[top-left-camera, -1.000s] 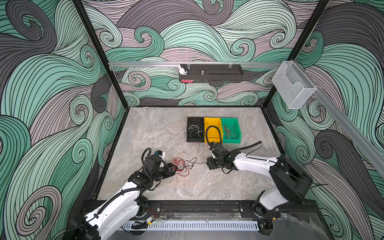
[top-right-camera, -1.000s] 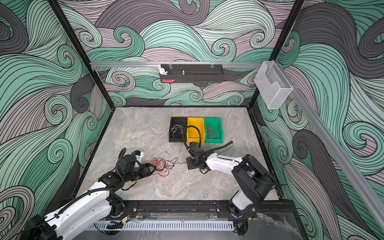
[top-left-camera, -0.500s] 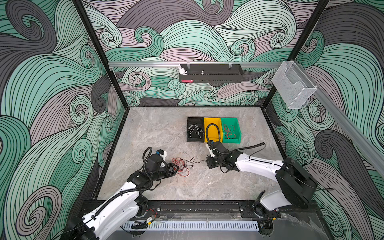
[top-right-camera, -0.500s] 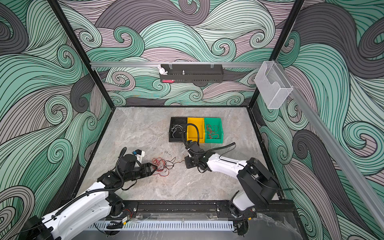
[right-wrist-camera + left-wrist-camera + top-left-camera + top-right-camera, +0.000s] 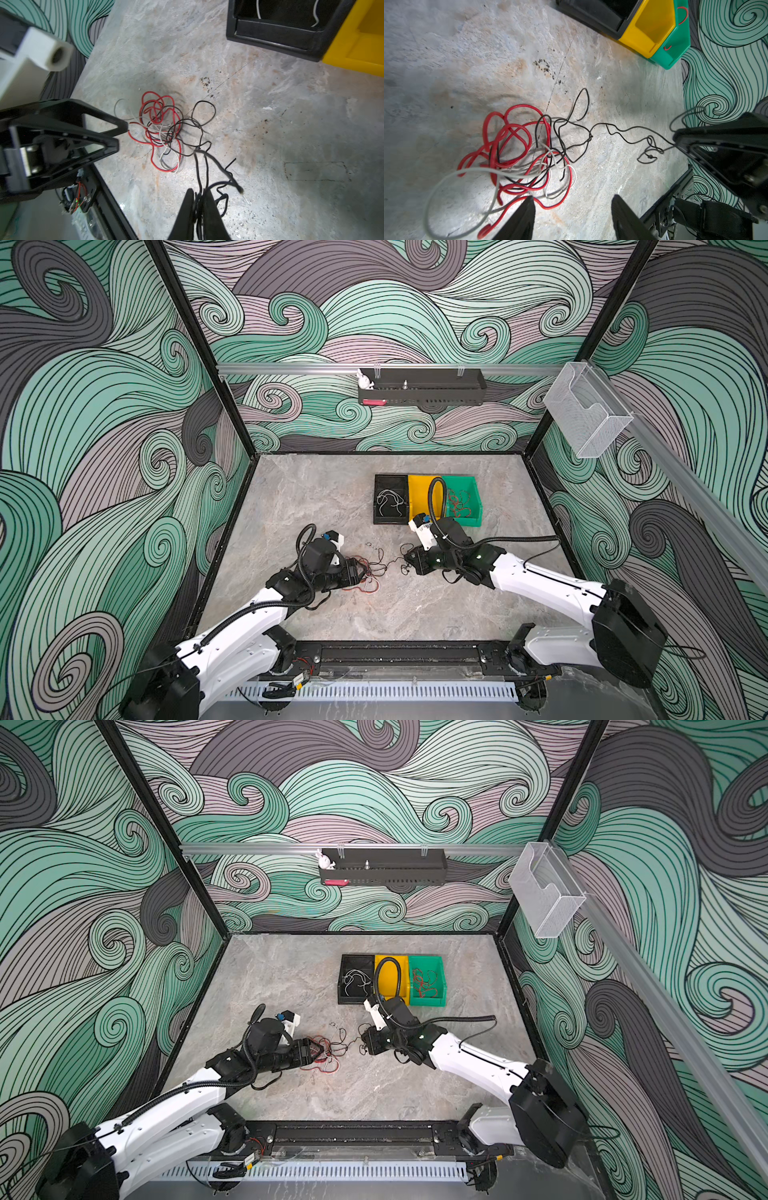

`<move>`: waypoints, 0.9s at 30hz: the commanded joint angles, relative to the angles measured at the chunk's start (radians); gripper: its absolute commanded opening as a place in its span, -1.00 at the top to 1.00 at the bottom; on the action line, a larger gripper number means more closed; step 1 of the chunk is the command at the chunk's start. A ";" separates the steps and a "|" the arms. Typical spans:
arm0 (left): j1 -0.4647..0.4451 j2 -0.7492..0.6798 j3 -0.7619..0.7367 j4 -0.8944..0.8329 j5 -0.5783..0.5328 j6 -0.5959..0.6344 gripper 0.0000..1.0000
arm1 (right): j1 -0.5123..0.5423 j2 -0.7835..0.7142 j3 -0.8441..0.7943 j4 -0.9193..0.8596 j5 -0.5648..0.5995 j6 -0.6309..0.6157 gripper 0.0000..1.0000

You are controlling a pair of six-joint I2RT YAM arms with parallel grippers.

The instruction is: Untangle the cables

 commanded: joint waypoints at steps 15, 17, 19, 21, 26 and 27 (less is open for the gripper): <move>-0.060 0.303 0.066 0.217 -0.001 0.015 -0.09 | 0.002 -0.051 -0.045 0.191 -0.236 0.085 0.78; -0.060 0.325 0.067 0.219 -0.017 0.019 -0.05 | 0.002 -0.055 -0.047 0.201 -0.246 0.093 0.78; -0.059 0.348 0.065 0.230 -0.027 0.015 -0.01 | 0.002 -0.067 -0.048 0.200 -0.250 0.096 0.78; -0.059 0.365 0.060 0.250 -0.020 0.012 0.04 | 0.002 -0.081 -0.050 0.196 -0.247 0.095 0.78; -0.059 0.399 0.054 0.268 -0.016 0.006 0.41 | -0.002 -0.125 -0.052 0.157 -0.214 0.076 0.78; -0.059 0.402 0.052 0.268 -0.017 0.007 0.47 | -0.005 -0.138 -0.052 0.145 -0.206 0.070 0.78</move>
